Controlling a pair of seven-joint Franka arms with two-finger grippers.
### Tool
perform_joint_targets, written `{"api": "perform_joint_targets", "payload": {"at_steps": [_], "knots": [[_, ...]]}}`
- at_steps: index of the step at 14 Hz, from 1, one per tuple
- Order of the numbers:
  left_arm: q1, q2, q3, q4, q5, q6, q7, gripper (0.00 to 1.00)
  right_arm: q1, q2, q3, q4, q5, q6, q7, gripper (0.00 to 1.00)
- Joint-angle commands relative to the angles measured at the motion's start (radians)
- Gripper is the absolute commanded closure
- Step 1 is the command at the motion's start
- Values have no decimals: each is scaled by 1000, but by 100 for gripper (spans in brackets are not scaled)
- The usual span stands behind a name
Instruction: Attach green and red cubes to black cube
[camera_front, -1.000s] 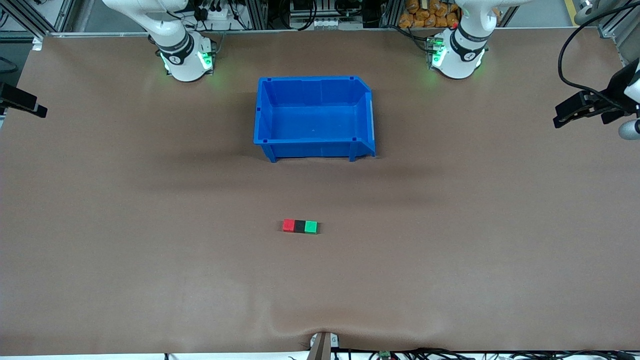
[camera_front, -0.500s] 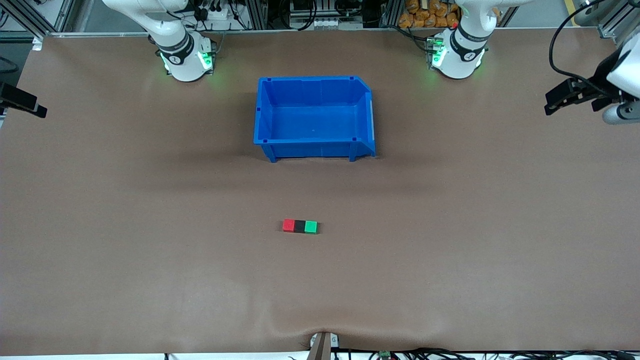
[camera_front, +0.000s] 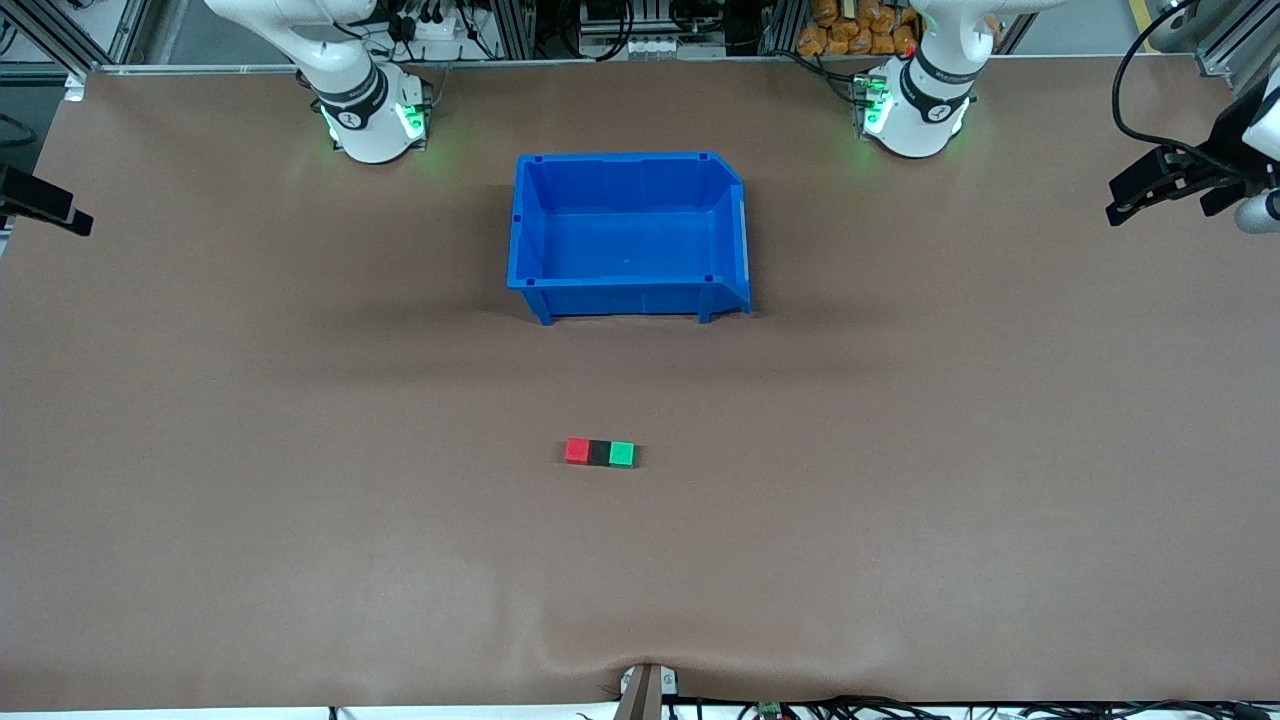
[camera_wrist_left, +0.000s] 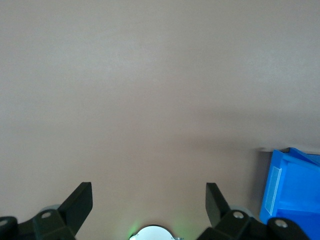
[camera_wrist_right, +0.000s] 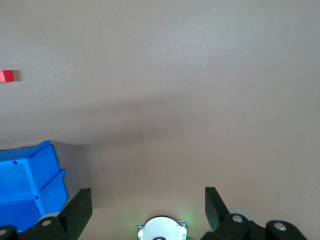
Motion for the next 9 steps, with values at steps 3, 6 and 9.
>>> {"api": "perform_joint_targets", "payload": {"at_steps": [3, 6, 9], "knots": [[-17, -14, 14, 1, -9, 0, -2, 0, -4, -3, 5, 10, -10, -2, 12, 0], [-20, -17, 13, 1, -10, -10, -1, 0, -4, -3, 5, 10, -10, -4, 12, 0], [-28, -21, 13, 1, -13, -24, 1, 0, -5, -3, 5, 10, -12, -3, 12, 0]]}}
